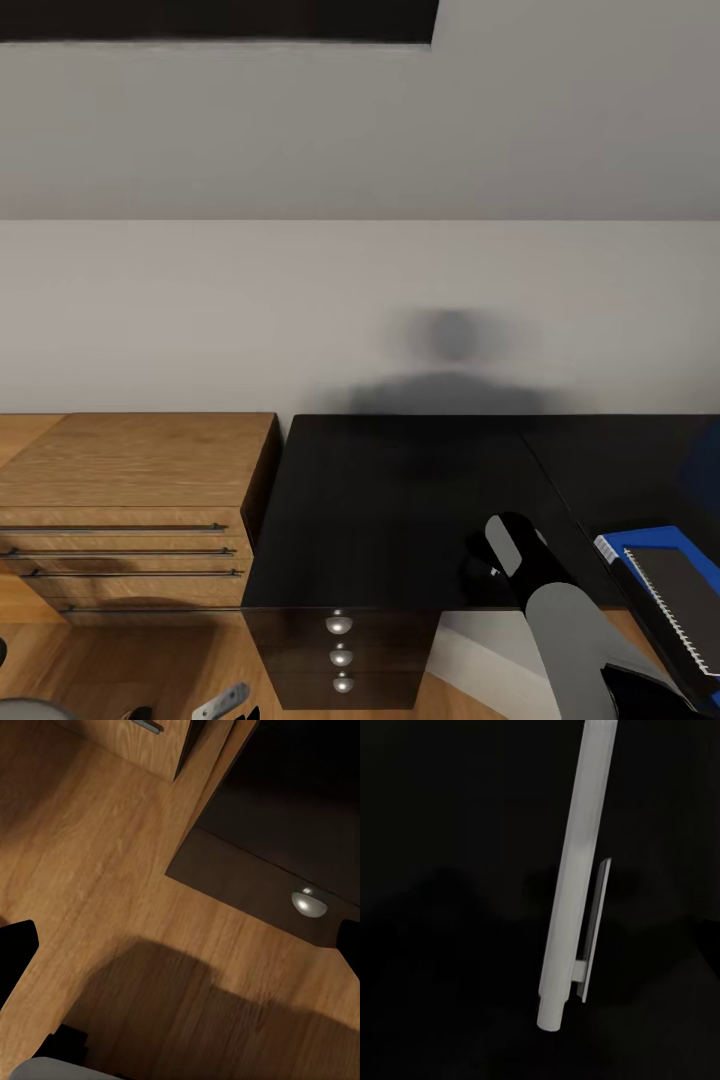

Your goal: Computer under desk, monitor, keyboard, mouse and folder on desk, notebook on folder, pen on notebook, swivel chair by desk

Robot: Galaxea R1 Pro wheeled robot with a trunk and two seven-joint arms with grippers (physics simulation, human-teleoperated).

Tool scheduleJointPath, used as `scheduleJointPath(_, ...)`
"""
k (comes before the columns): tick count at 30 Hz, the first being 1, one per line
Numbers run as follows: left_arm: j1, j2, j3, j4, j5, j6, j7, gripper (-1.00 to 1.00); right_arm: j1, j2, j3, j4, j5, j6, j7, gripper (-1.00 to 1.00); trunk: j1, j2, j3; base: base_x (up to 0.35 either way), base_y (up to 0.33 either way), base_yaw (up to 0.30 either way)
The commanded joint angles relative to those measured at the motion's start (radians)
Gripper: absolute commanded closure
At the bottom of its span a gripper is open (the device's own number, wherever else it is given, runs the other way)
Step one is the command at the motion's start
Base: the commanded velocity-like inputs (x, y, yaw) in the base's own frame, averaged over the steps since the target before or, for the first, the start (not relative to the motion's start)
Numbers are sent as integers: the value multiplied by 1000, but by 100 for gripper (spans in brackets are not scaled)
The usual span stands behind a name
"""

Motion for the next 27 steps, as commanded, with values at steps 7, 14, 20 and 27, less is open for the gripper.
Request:
scheduleJointPath(7,-1,0,1,0,8,-2,0,-100,0,1,-3,-2,-11,1,-8,100,0,-1,-1,0,0,0)
scheduleJointPath(14,-1,0,1,0,8,-2,1,-100,0,1,-4,-2,-11,2,-7,100,0,-1,-1,0,0,0)
scheduleJointPath(20,-1,0,1,0,8,-2,1,-100,0,1,-4,-2,-11,2,-7,100,0,-1,-1,0,0,0)
scheduleJointPath(27,-1,0,1,0,8,-2,1,-100,-1,1,-4,-2,-11,2,-7,100,0,-1,-1,0,0,0)
